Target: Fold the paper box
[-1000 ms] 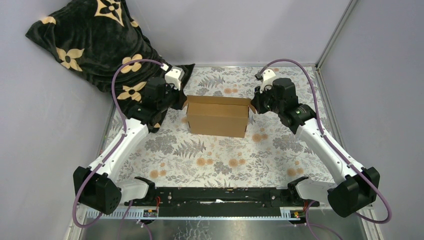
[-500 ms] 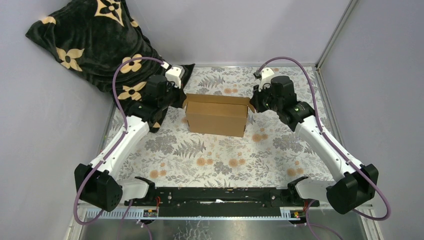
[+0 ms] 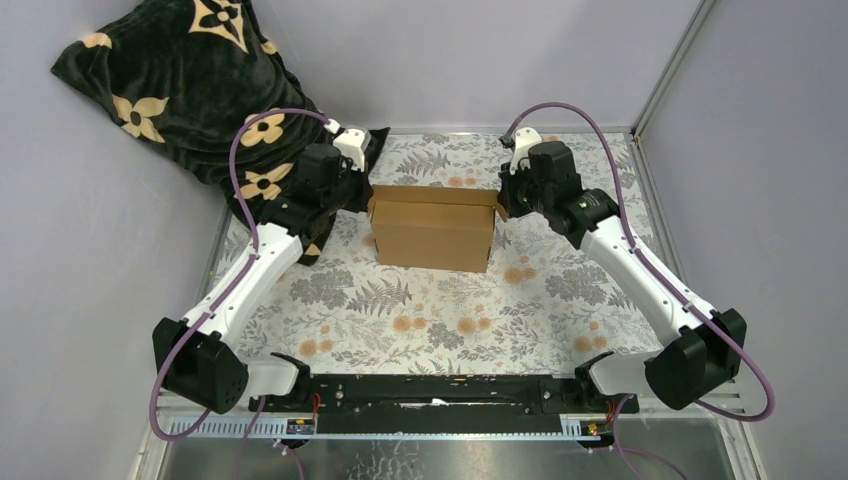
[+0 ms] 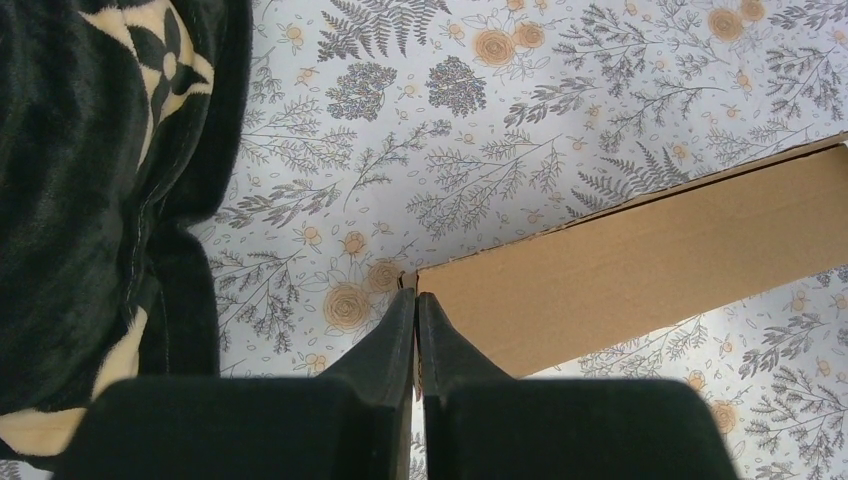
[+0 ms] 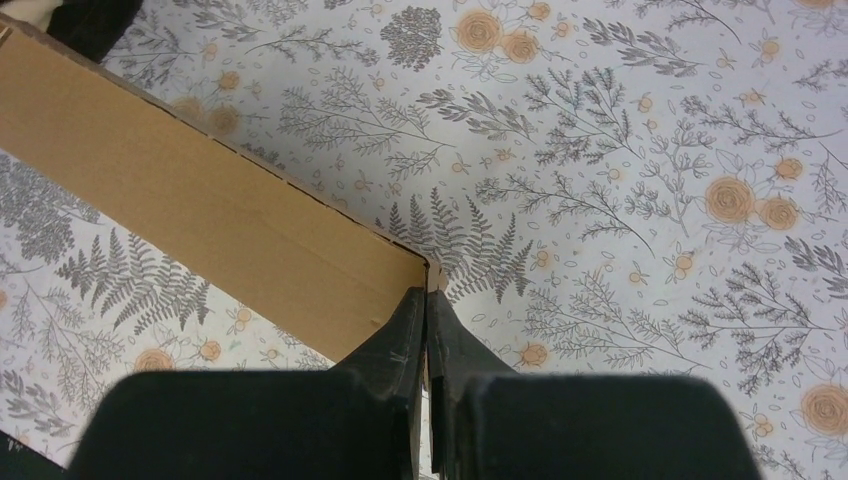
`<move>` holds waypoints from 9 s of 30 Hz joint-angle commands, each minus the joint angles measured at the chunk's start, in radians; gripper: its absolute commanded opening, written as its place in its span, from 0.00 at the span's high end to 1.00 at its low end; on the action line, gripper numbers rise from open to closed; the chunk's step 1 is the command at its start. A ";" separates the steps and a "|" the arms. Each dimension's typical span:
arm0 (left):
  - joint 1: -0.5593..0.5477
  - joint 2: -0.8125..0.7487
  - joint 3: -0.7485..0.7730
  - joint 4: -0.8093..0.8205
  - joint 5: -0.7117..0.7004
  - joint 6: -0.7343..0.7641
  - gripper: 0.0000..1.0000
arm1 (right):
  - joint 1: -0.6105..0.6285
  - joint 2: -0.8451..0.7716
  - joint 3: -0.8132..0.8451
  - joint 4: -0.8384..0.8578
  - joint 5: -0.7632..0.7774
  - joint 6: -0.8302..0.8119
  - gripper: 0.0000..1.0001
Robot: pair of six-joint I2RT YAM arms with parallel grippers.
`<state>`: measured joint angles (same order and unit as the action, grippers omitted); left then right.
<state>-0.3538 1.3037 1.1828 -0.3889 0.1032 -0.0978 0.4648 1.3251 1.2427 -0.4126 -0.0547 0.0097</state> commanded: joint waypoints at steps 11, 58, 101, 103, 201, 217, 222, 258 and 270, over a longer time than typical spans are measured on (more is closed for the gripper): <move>-0.053 0.013 0.028 -0.015 0.011 -0.057 0.94 | 0.066 0.103 0.141 -0.064 0.048 0.113 1.00; -0.139 0.039 0.095 -0.072 -0.053 -0.191 0.97 | 0.131 0.156 0.172 -0.111 0.118 0.329 1.00; -0.219 -0.021 -0.050 -0.021 -0.100 -0.254 0.99 | 0.195 0.100 0.045 -0.042 0.159 0.308 1.00; -0.225 -0.030 -0.065 -0.011 -0.099 -0.256 0.99 | 0.198 0.092 0.029 -0.035 0.163 0.307 1.00; -0.318 -0.060 -0.248 0.054 -0.201 -0.284 1.00 | 0.054 -0.150 -0.324 0.177 0.076 0.683 0.04; -0.320 -0.058 -0.236 0.050 -0.169 -0.288 0.91 | 0.054 -0.120 -0.394 0.196 0.058 0.663 0.26; -0.319 -0.064 -0.235 0.055 -0.150 -0.288 0.76 | 0.054 -0.114 -0.414 0.190 0.058 0.647 0.31; -0.318 -0.050 -0.248 0.122 0.021 -0.296 0.48 | 0.055 -0.071 -0.545 0.133 0.102 0.533 0.25; -0.318 -0.079 -0.250 0.120 0.041 -0.279 0.45 | 0.055 -0.083 -0.601 0.194 0.107 0.562 0.24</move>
<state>-0.6407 1.2114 0.9680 -0.2935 -0.0479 -0.3489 0.4839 1.1816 0.7406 0.0620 0.1467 0.5930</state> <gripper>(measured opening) 0.532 0.755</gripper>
